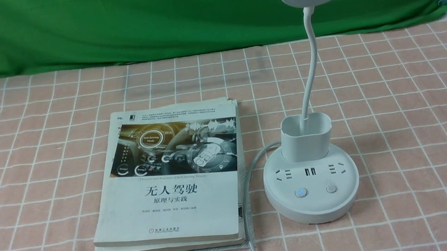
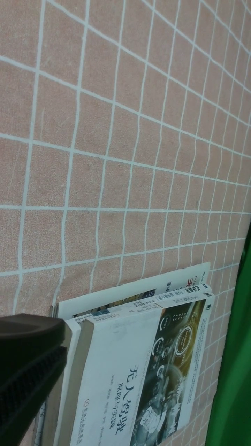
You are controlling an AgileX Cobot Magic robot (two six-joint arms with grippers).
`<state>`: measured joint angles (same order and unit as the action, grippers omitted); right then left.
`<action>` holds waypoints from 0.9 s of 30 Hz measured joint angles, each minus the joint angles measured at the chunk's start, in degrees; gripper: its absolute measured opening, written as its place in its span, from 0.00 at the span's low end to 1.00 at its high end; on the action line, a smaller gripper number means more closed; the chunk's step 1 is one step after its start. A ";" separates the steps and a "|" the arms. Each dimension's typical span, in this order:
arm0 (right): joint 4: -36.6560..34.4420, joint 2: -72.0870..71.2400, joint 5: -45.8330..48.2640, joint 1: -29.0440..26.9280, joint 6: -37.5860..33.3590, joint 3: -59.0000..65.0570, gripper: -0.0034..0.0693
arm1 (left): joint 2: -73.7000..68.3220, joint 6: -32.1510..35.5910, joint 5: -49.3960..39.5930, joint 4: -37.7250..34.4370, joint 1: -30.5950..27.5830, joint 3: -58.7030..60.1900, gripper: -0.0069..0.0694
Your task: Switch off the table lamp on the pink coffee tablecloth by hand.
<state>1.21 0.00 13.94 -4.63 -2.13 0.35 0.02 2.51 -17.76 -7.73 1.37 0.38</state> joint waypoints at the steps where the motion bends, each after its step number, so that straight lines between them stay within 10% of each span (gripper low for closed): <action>1: 0.00 0.00 0.00 0.00 0.00 0.00 0.12 | 0.00 0.00 0.00 0.00 0.00 0.00 0.10; 27: 0.00 0.00 0.02 0.00 0.00 0.00 0.21 | 0.00 0.00 0.00 0.00 0.00 0.00 0.10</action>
<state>1.21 0.00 13.96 -4.63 -2.13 0.35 0.02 2.51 -17.76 -7.73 1.37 0.38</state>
